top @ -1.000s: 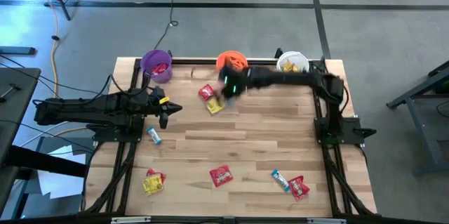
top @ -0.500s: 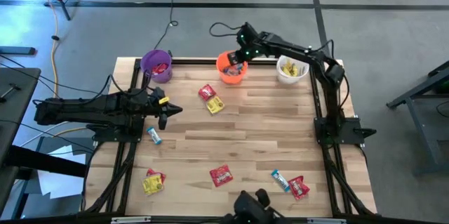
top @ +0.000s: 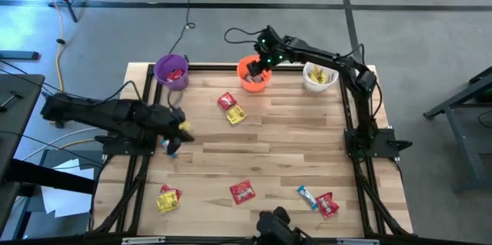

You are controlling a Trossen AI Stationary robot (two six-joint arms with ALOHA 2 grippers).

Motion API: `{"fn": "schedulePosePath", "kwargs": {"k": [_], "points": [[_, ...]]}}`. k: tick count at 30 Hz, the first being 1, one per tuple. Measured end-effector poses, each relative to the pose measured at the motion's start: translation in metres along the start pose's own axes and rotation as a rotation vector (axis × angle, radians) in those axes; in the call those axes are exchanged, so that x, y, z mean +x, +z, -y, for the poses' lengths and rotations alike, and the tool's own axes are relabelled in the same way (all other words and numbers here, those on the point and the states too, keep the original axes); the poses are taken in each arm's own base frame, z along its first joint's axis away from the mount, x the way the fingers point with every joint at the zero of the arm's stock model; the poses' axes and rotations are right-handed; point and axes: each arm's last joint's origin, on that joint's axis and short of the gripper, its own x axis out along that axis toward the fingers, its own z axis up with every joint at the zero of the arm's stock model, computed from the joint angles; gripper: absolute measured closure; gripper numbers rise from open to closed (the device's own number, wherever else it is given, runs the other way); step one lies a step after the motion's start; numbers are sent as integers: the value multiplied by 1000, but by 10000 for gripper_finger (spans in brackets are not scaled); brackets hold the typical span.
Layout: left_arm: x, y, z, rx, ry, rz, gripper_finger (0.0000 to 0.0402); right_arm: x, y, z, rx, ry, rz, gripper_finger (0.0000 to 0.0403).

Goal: Organize candy in baskets
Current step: Put the yellow candy into the white bucket

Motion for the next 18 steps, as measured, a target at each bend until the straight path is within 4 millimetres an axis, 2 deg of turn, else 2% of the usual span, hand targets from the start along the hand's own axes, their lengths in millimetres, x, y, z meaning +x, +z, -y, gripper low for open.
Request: {"fn": "schedulePosePath", "kwargs": {"k": [3,8,14,18], "points": [[3,-10,15,1,-13,-201,401,-18,5,-6,-48,16,44,193],[12,-35,39,-58,-35,-467,389,-54,11,-18,-124,37,125,193],[22,-68,63,-75,7,-662,334,-83,13,-26,-161,43,186,199],[33,-87,75,-84,29,-756,288,-88,13,-27,-166,45,197,199]]}}
